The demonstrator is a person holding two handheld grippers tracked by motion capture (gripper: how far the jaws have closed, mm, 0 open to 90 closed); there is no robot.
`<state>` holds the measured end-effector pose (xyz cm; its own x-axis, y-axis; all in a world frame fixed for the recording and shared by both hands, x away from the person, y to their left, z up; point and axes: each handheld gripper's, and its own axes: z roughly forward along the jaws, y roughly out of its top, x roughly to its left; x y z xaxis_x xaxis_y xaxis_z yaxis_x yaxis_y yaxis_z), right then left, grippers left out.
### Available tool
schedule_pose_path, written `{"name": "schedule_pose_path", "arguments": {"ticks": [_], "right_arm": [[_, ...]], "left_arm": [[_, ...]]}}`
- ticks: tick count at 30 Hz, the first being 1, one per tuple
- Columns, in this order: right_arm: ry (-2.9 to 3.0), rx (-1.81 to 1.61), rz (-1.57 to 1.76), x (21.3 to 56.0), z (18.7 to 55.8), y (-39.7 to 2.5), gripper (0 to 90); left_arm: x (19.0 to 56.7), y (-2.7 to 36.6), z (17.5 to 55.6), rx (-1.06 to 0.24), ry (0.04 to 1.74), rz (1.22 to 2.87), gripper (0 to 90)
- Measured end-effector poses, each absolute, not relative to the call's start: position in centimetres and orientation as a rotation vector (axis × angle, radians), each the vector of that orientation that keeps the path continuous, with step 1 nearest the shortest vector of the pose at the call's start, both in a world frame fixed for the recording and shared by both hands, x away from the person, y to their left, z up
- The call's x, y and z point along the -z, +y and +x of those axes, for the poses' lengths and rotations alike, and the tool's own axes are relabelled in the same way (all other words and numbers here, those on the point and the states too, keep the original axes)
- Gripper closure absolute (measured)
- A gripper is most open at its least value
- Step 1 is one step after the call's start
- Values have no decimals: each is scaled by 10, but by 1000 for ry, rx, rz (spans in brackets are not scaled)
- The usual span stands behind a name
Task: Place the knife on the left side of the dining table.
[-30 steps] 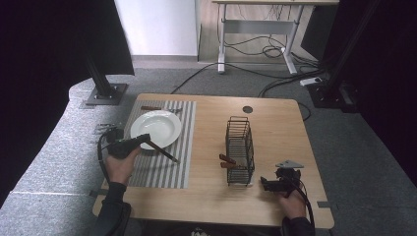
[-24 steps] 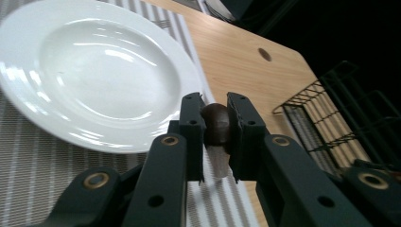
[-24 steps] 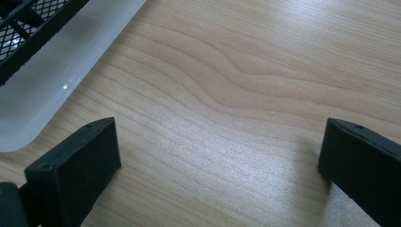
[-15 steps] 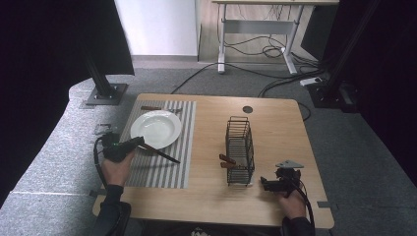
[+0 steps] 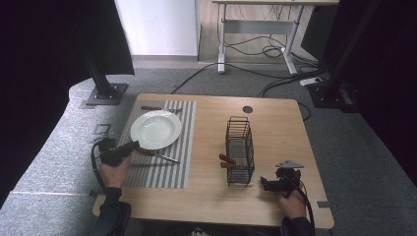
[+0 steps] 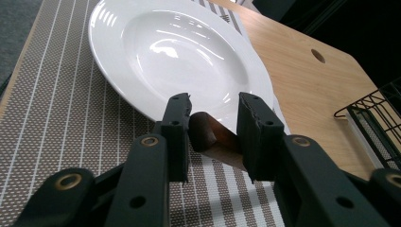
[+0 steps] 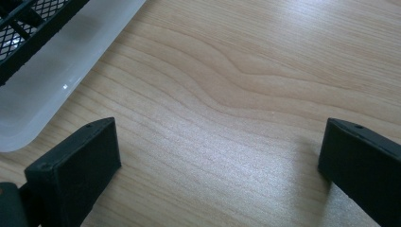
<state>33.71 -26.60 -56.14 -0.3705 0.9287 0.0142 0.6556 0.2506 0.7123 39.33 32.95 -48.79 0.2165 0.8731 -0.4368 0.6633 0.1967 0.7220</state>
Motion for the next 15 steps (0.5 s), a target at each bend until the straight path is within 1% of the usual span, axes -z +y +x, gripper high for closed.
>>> {"name": "schedule_pose_path", "arguments": {"ticks": [6, 15], "right_arm": [[2118, -898, 1444, 561, 337, -266, 0], [2118, -898, 1444, 561, 337, -266, 0]], "left_arm": [[501, 338, 397, -250, 1516, 1509, 642], [513, 344, 399, -265, 1525, 1520, 632]]}}
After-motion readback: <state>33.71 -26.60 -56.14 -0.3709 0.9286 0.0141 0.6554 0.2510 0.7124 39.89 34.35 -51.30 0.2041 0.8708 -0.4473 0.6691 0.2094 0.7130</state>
